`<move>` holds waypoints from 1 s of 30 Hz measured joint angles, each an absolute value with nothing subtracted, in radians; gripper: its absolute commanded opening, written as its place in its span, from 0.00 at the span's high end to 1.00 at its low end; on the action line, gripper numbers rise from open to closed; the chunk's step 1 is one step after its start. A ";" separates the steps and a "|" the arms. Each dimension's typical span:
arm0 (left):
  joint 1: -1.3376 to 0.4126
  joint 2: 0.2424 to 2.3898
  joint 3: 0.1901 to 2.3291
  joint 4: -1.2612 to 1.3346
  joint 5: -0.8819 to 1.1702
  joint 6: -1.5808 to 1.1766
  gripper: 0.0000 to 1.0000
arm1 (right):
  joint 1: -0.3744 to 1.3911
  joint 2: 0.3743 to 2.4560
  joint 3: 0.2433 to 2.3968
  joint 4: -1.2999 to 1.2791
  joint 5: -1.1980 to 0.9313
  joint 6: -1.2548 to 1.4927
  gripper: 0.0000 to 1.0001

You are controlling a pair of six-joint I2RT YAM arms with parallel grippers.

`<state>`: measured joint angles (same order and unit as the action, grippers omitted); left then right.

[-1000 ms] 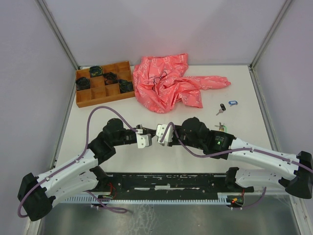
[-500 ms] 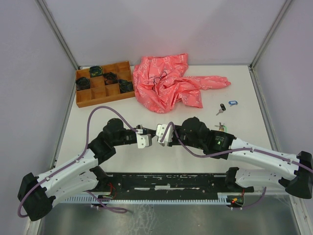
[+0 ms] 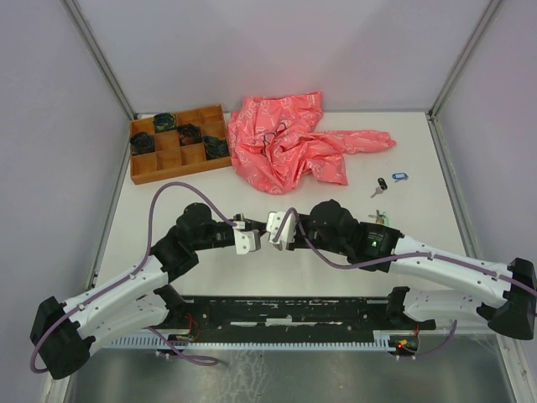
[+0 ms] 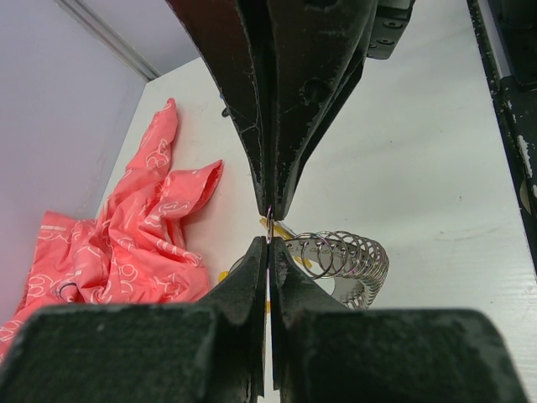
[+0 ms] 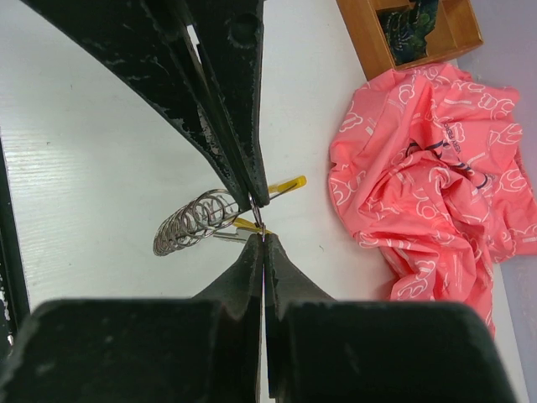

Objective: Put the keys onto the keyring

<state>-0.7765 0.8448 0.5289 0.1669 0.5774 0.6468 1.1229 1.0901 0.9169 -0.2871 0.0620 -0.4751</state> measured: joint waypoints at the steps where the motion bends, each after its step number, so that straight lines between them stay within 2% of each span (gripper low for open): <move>1: -0.776 0.844 0.529 0.167 0.577 0.647 0.97 | 1.122 1.093 0.918 -0.289 0.064 -0.475 0.99; 30: -0.776 0.842 0.529 0.174 0.578 0.646 0.97 | 1.119 1.096 0.919 -0.293 0.061 -0.464 0.99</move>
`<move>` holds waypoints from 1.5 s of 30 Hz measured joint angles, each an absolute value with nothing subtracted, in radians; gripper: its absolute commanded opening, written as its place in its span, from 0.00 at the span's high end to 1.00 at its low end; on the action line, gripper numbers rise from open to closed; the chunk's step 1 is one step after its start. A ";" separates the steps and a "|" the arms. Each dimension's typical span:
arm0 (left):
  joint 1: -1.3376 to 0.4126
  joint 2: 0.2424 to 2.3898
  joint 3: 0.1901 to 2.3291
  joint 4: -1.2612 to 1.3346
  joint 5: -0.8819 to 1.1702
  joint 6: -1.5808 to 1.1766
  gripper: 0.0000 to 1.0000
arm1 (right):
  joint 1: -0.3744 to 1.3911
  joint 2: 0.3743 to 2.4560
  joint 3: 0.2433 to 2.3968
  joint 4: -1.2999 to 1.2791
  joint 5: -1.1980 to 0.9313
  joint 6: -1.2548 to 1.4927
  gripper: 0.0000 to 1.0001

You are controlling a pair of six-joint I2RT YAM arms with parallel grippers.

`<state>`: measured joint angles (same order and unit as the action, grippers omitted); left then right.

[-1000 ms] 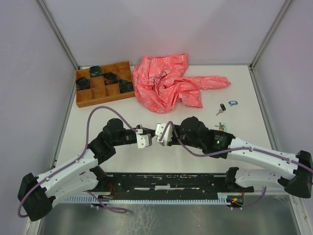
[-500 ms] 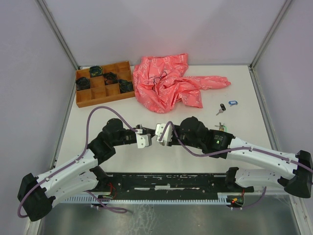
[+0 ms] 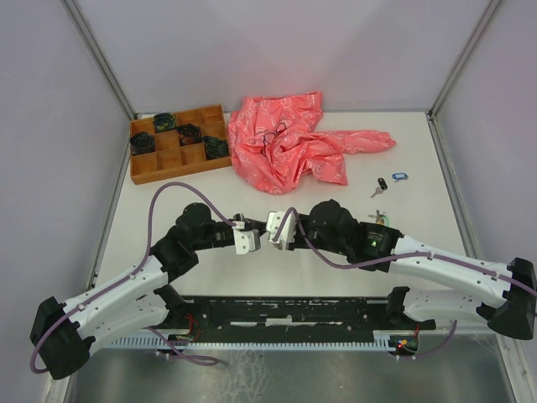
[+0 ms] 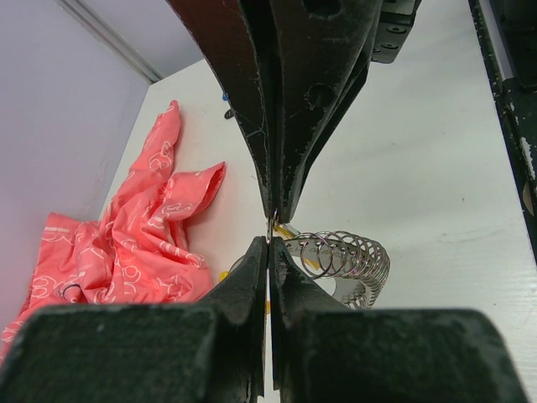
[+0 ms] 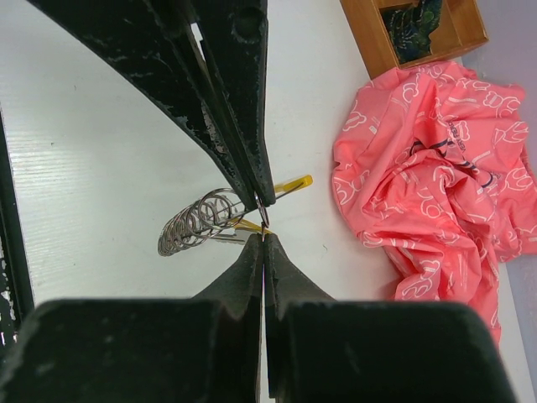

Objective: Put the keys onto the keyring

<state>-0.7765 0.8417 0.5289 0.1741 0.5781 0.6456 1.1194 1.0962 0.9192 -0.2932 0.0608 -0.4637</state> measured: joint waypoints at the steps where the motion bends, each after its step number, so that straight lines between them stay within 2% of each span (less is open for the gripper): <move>1: -0.776 0.842 0.529 0.174 0.579 0.646 0.97 | 1.118 1.096 0.919 -0.293 0.061 -0.464 0.99; 45: -0.776 0.845 0.529 0.174 0.585 0.638 0.97 | 1.105 1.093 0.919 -0.294 0.043 -0.449 0.99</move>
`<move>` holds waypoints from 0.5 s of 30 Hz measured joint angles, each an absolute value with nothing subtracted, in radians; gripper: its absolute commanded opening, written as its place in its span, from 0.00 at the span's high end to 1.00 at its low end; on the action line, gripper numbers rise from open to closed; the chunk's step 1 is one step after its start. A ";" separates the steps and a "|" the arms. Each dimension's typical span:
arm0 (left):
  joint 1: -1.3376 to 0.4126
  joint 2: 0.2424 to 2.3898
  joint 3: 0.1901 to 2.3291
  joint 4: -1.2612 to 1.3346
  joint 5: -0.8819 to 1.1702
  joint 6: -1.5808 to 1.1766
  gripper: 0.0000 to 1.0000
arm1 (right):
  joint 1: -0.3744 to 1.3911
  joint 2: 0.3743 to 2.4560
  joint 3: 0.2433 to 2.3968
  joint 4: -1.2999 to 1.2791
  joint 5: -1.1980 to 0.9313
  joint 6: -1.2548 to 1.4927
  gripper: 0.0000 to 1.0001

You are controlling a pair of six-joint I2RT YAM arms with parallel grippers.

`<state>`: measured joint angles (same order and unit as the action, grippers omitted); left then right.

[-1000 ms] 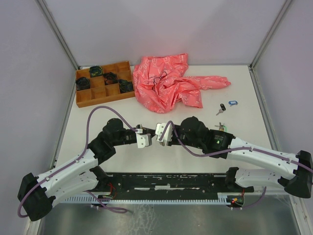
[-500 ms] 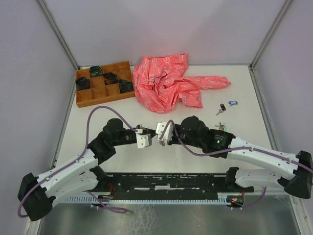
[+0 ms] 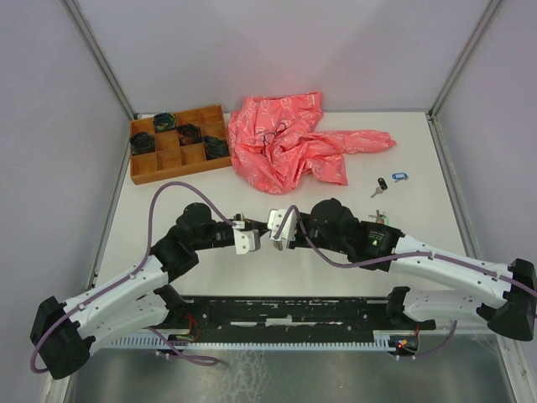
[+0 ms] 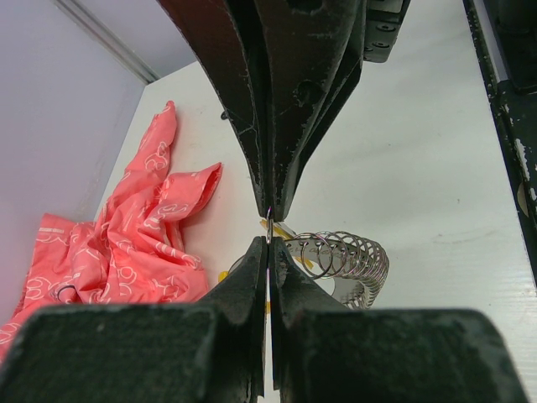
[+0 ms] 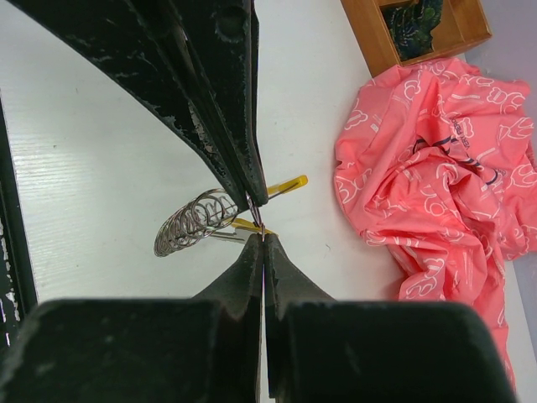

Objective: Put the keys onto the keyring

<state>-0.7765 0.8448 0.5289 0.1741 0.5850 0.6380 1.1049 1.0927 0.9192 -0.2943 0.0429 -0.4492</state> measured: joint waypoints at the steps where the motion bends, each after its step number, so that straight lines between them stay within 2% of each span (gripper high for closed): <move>1: -0.776 0.845 0.529 0.174 0.585 0.638 0.97 | 1.105 1.093 0.919 -0.294 0.043 -0.449 0.99; 15: -0.776 0.844 0.529 0.175 0.585 0.637 0.97 | 1.105 1.093 0.919 -0.300 0.040 -0.449 0.99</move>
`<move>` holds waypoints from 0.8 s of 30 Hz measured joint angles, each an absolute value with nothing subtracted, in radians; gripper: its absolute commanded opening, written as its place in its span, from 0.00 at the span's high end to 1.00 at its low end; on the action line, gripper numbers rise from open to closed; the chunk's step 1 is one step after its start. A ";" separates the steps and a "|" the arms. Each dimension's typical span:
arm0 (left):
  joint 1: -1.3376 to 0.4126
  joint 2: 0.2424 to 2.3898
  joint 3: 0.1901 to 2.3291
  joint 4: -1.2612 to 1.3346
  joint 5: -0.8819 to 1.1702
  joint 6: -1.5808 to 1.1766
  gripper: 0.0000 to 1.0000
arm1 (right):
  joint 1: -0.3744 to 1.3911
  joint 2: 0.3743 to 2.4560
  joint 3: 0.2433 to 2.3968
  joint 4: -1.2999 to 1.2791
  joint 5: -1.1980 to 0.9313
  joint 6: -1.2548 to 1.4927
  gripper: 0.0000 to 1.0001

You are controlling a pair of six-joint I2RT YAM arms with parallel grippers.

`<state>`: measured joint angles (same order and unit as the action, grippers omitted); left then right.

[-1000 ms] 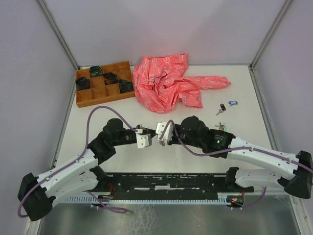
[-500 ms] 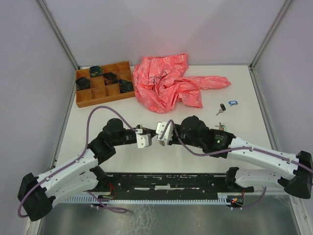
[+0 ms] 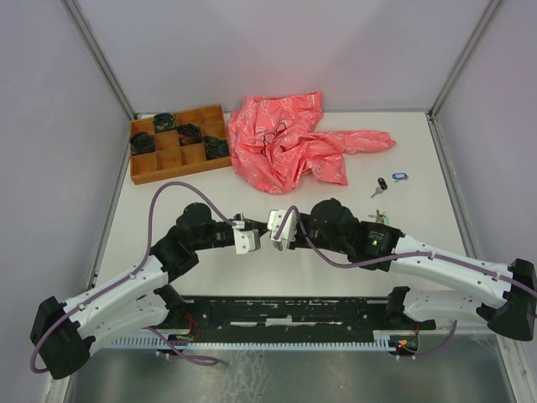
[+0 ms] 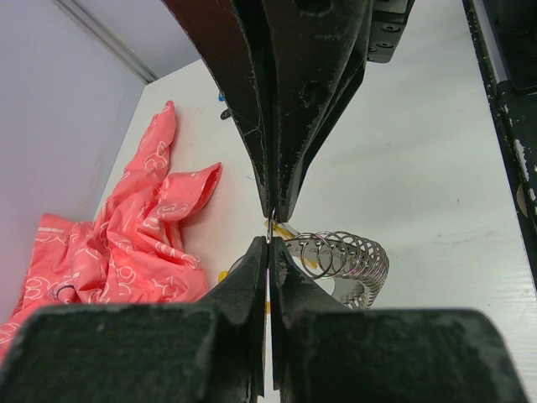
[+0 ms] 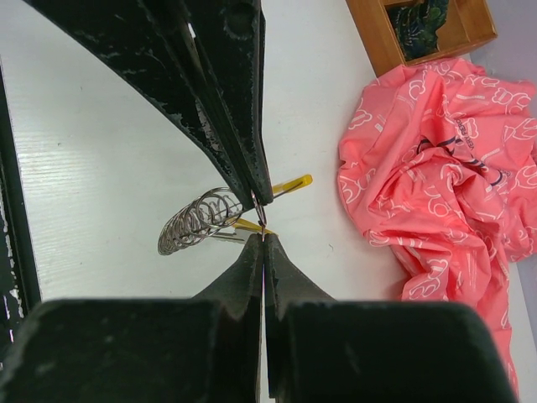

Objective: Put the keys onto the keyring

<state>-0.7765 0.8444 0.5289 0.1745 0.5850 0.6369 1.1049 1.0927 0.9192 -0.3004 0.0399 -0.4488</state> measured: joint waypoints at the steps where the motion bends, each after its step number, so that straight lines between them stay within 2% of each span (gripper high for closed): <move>1: -0.776 0.845 0.529 0.175 0.585 0.636 0.97 | 1.105 1.093 0.919 -0.300 0.038 -0.449 0.99; 24: -0.776 0.857 0.529 0.179 0.587 0.633 0.97 | 1.104 1.092 0.919 -0.302 0.028 -0.441 0.99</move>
<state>-0.7765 0.8566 0.5289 0.1795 0.5873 0.6331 1.1042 1.0924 0.9192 -0.3016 0.0277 -0.4408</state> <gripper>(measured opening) 0.043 0.012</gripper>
